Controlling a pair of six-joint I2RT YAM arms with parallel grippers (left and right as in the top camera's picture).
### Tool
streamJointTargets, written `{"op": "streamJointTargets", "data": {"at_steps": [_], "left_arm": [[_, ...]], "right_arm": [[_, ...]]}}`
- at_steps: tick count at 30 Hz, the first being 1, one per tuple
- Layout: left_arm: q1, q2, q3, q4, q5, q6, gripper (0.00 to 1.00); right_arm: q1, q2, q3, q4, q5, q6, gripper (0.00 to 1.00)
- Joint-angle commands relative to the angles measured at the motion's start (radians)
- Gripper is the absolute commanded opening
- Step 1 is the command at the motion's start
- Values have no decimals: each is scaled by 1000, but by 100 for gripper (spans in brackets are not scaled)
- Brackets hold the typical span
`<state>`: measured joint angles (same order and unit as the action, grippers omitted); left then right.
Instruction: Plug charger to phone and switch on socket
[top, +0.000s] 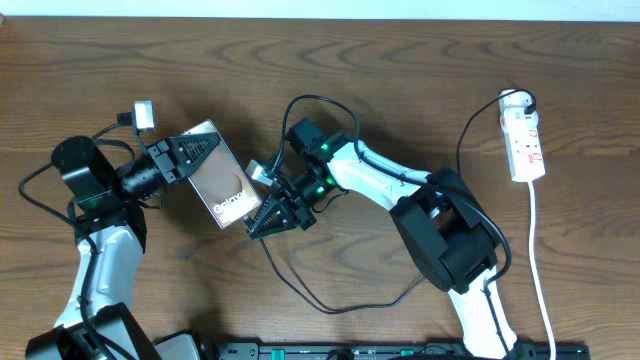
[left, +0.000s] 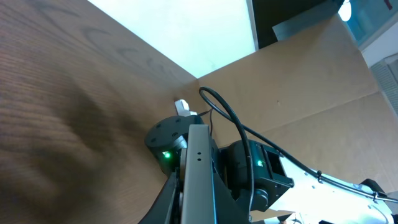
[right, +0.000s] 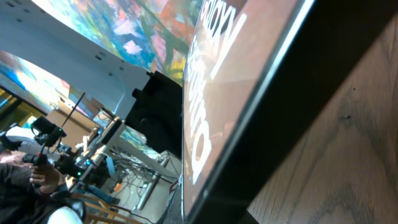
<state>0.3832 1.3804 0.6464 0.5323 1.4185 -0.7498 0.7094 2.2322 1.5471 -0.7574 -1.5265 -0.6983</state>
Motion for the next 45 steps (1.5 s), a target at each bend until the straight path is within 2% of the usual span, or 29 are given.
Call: {"op": "streamJointTargets", "data": {"at_steps": [1,14,19,27,45], "left_arm": [[-5,-1,5,8,29,41,7],[-5,-1,5,-7,27,61,7],[-5,-1,5,-86,-44,59,7],[-5,-1,5,-82,-42,61,8],[-5,-1,5,-72,-63,-14,7]], "right_arm": [[5,-3,-4,6,-35,-5,1],[5,-3,-3,10,-35,-5,1],[5,-3,-3,10,-35,0,1],[5,-3,-3,13,-35,2,1],[-4,-3,-3,14,-25,2,1]]}}
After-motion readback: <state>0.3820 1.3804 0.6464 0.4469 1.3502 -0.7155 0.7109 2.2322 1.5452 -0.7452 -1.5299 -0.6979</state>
